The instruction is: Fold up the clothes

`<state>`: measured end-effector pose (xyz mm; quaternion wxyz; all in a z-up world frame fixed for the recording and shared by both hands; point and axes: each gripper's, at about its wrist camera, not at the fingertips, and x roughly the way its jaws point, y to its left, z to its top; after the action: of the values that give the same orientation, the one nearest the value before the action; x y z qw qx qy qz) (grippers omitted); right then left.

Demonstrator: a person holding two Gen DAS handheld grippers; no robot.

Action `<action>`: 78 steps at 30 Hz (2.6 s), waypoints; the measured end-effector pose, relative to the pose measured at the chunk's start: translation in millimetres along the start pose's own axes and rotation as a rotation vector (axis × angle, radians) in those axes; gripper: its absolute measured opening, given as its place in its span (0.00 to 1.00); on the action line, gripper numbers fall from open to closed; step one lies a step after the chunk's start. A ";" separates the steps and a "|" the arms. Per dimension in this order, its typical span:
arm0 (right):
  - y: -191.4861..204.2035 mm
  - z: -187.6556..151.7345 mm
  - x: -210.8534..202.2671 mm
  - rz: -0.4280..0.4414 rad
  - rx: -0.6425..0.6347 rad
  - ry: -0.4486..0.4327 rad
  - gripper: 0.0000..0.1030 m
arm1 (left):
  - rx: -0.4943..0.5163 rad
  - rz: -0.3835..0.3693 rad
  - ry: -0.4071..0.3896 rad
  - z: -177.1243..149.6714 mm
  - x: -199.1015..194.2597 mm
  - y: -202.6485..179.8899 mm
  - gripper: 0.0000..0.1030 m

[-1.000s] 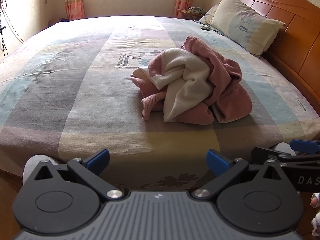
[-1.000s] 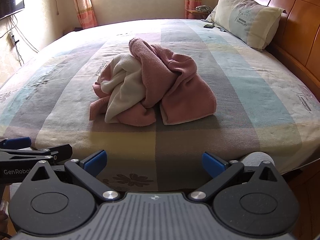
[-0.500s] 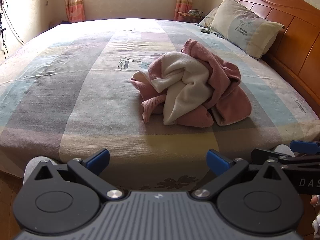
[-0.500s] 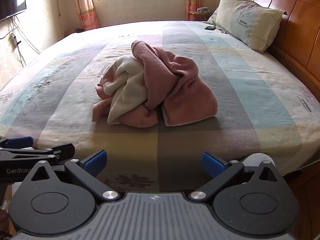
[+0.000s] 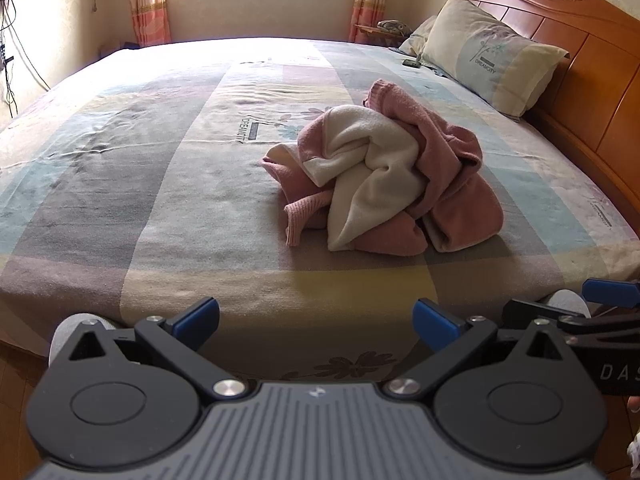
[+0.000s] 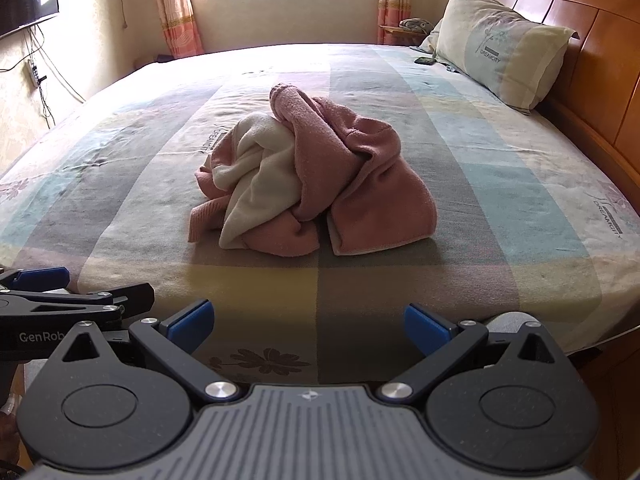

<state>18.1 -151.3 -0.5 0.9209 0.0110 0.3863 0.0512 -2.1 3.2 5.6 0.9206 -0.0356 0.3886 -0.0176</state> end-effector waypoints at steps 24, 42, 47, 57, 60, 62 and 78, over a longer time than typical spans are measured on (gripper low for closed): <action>-5.4 5.5 10.8 0.017 0.018 0.019 1.00 | 0.024 0.012 -0.003 8.5 7.7 -4.0 0.99; -5.7 11.2 12.0 0.076 0.030 -0.021 1.00 | 0.017 -0.011 -0.004 13.6 12.4 -2.4 0.99; -6.1 11.7 14.6 0.082 0.032 -0.018 1.00 | 0.024 -0.005 -0.003 13.9 14.3 -3.6 0.99; -7.3 19.6 23.2 0.090 0.017 -0.014 1.00 | 0.047 -0.006 -0.015 27.2 24.9 -3.8 0.99; -9.2 27.2 30.4 0.096 0.015 -0.013 1.00 | 0.051 -0.004 -0.014 36.5 34.3 -3.6 0.99; -10.1 34.0 37.0 0.098 0.011 -0.010 1.00 | 0.055 -0.001 -0.011 44.1 42.0 -3.5 0.99; -37.0 103.3 118.5 0.058 0.036 0.036 1.00 | 0.090 -0.003 0.048 116.5 134.0 -13.2 0.99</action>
<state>177.4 -174.0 -14.4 0.9115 0.0378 0.4034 0.0712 174.7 -11.9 -8.1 0.9116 0.0059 0.4093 -0.0375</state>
